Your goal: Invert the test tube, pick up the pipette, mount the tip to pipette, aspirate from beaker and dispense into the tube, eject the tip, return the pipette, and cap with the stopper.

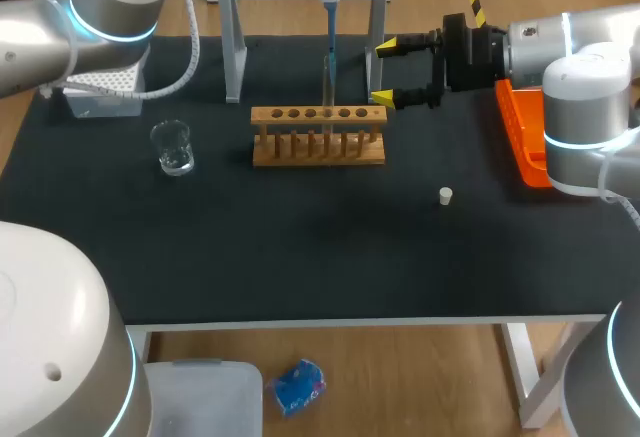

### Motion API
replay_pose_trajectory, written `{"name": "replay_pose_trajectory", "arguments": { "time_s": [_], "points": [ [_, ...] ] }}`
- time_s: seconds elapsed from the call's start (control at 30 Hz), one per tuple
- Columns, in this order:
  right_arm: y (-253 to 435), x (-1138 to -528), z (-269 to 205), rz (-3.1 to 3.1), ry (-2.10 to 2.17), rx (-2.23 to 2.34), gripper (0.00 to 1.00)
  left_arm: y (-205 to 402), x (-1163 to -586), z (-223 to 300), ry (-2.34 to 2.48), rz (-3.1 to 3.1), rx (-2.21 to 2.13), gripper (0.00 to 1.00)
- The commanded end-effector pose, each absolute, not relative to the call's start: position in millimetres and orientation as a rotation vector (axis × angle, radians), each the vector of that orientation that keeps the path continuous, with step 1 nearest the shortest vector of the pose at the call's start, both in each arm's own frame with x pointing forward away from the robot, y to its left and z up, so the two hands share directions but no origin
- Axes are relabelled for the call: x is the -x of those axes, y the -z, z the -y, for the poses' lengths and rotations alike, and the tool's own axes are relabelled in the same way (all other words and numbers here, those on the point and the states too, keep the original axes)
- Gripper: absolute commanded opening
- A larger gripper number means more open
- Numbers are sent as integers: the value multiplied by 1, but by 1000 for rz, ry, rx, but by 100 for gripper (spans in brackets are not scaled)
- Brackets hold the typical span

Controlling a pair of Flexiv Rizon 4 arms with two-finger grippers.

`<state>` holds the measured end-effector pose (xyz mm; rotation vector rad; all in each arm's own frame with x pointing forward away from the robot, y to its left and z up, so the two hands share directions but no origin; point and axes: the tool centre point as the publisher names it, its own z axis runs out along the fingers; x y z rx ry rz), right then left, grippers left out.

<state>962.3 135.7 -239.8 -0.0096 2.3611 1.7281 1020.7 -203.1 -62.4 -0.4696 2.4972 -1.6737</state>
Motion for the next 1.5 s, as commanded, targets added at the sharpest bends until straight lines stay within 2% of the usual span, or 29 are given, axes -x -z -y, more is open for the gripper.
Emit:
{"name": "replay_pose_trajectory", "arguments": {
  "time_s": [0.03,1.5],
  "points": [
    [240,-962,-136,-2360,-1727,9,100,66,-1023,203,1682,-2496,467,0],
    [240,-962,-136,-2360,-1727,9,100,81,-1020,197,1712,-2450,532,0]
  ]
}}
